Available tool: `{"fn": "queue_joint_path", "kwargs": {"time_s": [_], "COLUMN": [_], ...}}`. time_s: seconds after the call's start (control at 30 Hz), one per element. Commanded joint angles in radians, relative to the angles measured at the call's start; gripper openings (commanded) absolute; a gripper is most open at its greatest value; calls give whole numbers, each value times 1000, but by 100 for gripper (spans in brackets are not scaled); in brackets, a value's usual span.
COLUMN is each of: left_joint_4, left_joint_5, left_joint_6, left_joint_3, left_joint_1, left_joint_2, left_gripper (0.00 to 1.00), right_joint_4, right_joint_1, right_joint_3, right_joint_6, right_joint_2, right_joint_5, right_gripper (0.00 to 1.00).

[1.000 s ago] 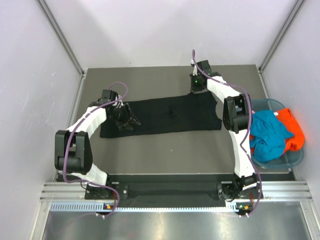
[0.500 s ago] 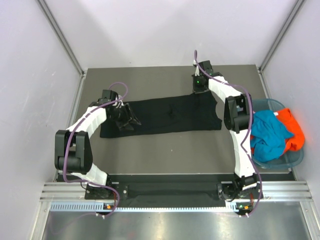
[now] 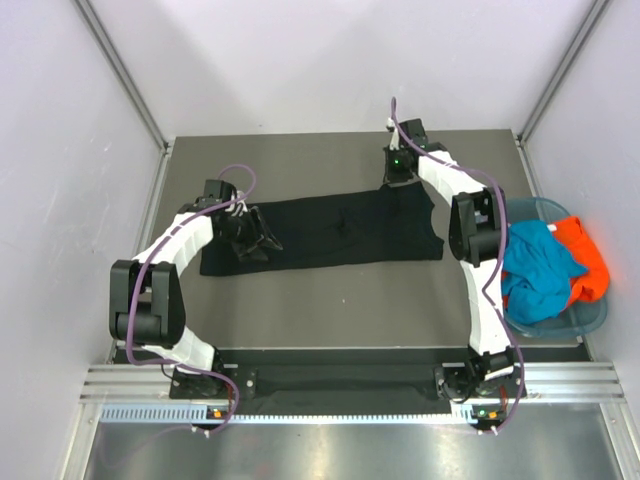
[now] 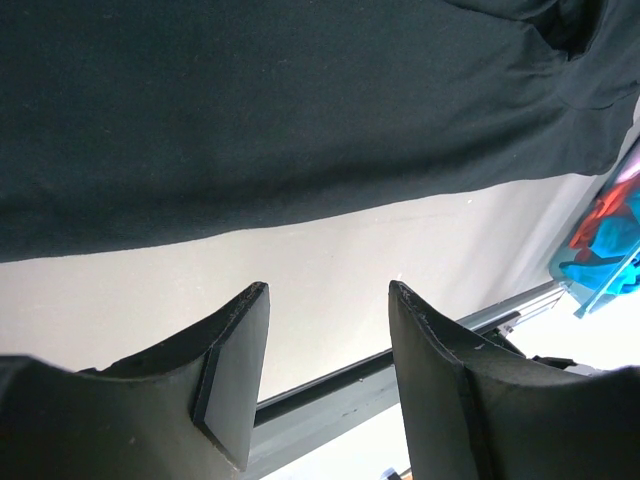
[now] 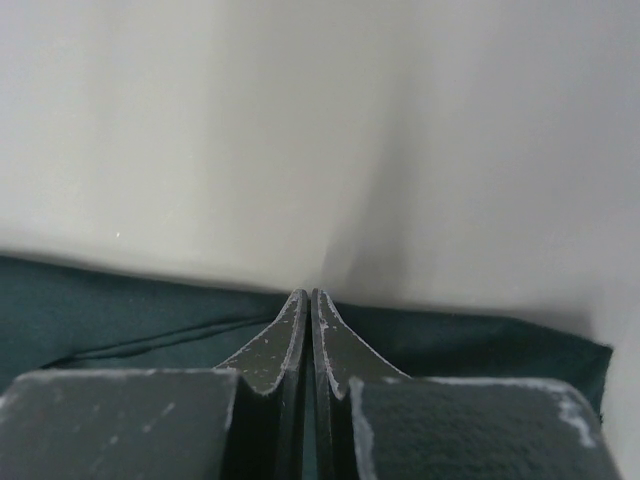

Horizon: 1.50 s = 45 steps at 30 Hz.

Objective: Fold and stack the t-shirts
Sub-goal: Fold the tshirt

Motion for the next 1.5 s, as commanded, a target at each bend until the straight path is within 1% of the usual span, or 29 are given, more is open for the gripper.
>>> {"fn": "queue_joint_path", "kwargs": {"time_s": [0.0,0.17,0.23,0.43,0.63,0.97,1.23,1.47], "left_joint_4": [17,34,47,66,67,63,67,74], "left_joint_5": [23,40,54,66,63,57,55,61], "left_joint_6": [-1,-8,-14,-28,-31,-33,-39,-37], "left_joint_3": [17,14,8,-2,-6,-21,-29,-41], "left_joint_1": [-1,-1,-1,-1,-1,-1,-1,-1], "left_joint_2": [-3,0,3,0,-15,-46,-58,-55], "left_gripper": [56,56,56,56,56,57,57,57], "right_joint_4": [-25,15,15,0,7,26,15,-3], "right_joint_1": [2,2,2,2,8,20,37,37], "right_joint_3": [-48,-209,-236,-347,-496,-731,-851,-923], "right_joint_6": [38,68,72,101,140,180,183,148], "right_joint_2": [-124,-251,-288,-369,-446,-604,-716,-740], "right_joint_5": [-18,-35,-42,-68,-130,-168,-173,-147], "right_gripper": [1,1,1,1,2,3,3,5]}}
